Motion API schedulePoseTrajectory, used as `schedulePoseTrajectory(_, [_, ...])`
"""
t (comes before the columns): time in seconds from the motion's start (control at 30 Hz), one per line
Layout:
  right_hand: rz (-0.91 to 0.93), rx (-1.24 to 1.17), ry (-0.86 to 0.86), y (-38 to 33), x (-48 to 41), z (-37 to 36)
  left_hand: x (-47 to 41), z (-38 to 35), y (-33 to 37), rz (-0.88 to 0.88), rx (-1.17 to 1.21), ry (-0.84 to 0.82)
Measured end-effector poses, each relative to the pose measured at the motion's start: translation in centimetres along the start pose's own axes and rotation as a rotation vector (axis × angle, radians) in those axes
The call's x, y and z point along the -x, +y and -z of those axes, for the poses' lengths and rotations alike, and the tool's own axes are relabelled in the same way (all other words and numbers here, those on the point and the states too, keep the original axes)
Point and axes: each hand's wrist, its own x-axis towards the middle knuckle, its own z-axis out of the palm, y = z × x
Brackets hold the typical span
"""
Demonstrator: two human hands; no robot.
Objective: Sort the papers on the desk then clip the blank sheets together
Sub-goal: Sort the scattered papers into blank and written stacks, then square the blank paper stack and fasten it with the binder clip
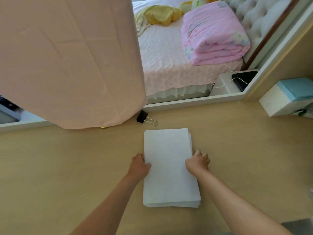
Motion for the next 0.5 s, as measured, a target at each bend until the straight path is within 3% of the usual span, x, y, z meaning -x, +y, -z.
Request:
schedulePoseTrajectory(0.17, [0.002,0.002,-0.055,0.0,0.2,-0.8,-0.1,-0.9,1.2,-0.050,0.227,-0.028])
schedulePoseTrajectory(0.5, [0.034,0.054,-0.134,-0.4,0.6,0.0,0.2,0.4,-0.7,-0.050,0.054,-0.047])
